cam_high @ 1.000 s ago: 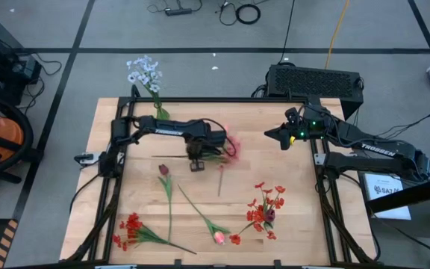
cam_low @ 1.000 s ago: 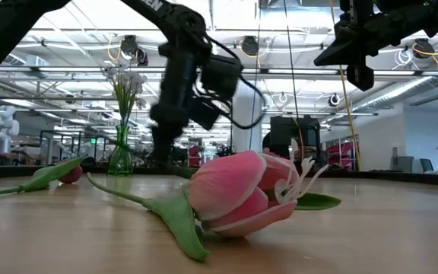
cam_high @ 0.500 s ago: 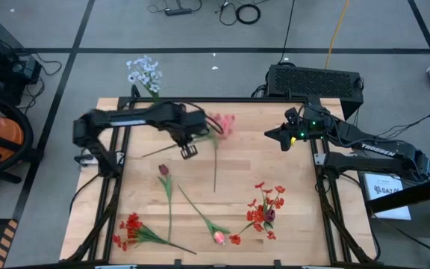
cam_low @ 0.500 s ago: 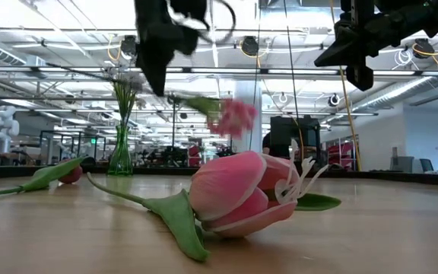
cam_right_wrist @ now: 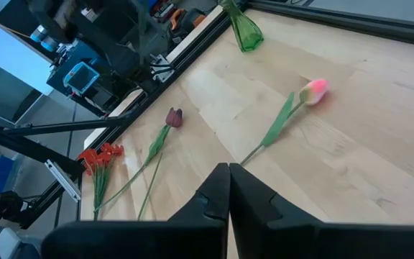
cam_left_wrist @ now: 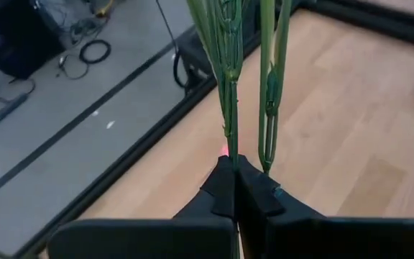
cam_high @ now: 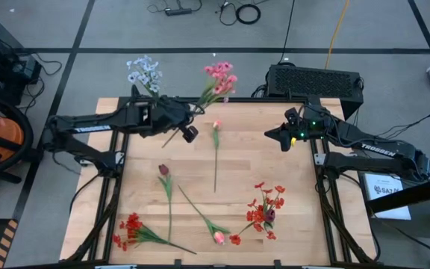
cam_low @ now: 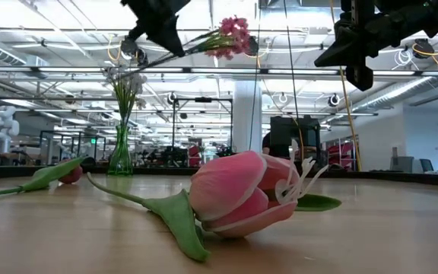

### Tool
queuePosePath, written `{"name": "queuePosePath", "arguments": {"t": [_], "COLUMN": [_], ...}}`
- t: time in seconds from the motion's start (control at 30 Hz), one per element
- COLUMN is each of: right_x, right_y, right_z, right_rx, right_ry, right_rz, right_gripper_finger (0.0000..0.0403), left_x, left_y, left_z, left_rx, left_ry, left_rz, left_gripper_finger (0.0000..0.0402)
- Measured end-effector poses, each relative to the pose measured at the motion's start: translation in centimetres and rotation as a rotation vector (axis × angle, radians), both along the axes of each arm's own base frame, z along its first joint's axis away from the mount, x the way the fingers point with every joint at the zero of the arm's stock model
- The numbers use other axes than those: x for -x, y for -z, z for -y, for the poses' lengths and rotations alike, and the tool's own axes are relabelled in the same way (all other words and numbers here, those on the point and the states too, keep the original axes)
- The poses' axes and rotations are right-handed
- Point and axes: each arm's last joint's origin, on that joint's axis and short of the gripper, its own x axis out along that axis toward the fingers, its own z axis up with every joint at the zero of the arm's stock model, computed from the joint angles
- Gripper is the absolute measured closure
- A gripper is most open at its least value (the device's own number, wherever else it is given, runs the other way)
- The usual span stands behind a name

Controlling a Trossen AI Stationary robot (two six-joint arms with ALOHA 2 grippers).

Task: Sort flowers into vase by color
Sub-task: Put the pink flowers into the green vase

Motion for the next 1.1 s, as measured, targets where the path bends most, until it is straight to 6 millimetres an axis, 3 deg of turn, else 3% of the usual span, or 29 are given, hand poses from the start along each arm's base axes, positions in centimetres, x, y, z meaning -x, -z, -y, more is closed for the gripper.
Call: {"name": "queuePosePath", "arguments": {"t": [0.13, 0.43, 0.7, 0.93, 1.1], "right_x": [0.0, 0.3, 0.4, 0.4, 0.5], "right_y": [0.1, 0.7, 0.8, 0.8, 0.9], "right_z": [0.0, -0.1, -0.1, -0.1, 0.1], "right_rx": [-0.003, -0.025, -0.037, -0.036, -0.009], "right_ry": [-0.001, 0.003, 0.025, 0.032, 0.096], "right_rz": [-0.007, -0.071, -0.086, -0.090, -0.106], "right_gripper_finger": [0.0403, 0.0403, 0.0403, 0.0403, 0.0403], "left_x": [1.3, 5.7, 9.4, 11.8, 12.1], "left_y": [2.2, 5.0, 8.0, 9.5, 9.8], "left_z": [0.2, 1.1, 2.3, 2.8, 2.4], "left_rx": [-0.019, -0.112, -0.353, -0.605, -0.606], "left_ry": [0.007, 0.041, 0.132, 0.158, -0.015], "left_rz": [0.149, 0.561, 0.800, 0.798, 0.739], "left_gripper_finger": [0.0401, 0.0401, 0.0402, 0.0402, 0.0402]}}
